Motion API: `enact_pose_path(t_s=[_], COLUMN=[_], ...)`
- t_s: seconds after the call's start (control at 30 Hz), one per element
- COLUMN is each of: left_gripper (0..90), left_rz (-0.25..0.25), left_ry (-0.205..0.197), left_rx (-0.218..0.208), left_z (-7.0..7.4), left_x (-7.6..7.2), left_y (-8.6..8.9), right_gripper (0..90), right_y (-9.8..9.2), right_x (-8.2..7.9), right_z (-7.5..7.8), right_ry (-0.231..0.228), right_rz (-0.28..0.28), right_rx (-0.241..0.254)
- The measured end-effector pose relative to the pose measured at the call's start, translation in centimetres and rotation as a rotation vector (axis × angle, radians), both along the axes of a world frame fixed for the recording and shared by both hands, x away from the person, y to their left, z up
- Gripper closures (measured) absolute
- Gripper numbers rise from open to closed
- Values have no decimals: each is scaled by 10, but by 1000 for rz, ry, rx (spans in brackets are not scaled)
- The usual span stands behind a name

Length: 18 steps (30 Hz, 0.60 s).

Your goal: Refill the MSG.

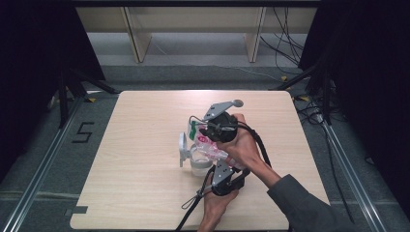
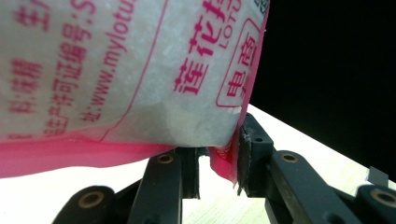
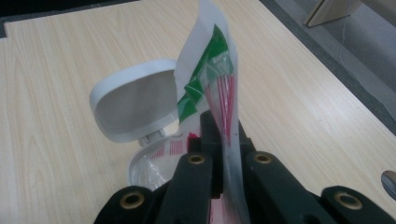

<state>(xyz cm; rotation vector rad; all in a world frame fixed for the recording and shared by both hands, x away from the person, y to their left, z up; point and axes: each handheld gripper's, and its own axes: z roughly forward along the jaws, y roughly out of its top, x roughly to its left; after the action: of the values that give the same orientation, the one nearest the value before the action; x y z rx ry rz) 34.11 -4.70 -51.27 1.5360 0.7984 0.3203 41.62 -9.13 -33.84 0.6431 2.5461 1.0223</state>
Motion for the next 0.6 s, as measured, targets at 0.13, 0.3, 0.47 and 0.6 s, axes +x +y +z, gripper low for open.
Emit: enact_pose_path(t_s=[0.13, 0.3, 0.47, 0.6], left_gripper=[724, 724, 724, 723], left_rz=[1, -1, 0, -2], left_ry=[-4, -4, -3, -3], left_rx=[1, -3, -3, 0], left_z=[0, 0, 1, 1], left_x=[0, 0, 0, 0], left_y=[0, 0, 1, 1], right_gripper=[900, 900, 900, 900], right_y=[2, 2, 3, 2], right_x=[0, 1, 1, 1], right_z=[-1, -2, -1, 0], right_ry=[-11, -32, -27, -18], right_rz=[2, 13, 16, 18], right_rx=[-13, -21, -10, -7])
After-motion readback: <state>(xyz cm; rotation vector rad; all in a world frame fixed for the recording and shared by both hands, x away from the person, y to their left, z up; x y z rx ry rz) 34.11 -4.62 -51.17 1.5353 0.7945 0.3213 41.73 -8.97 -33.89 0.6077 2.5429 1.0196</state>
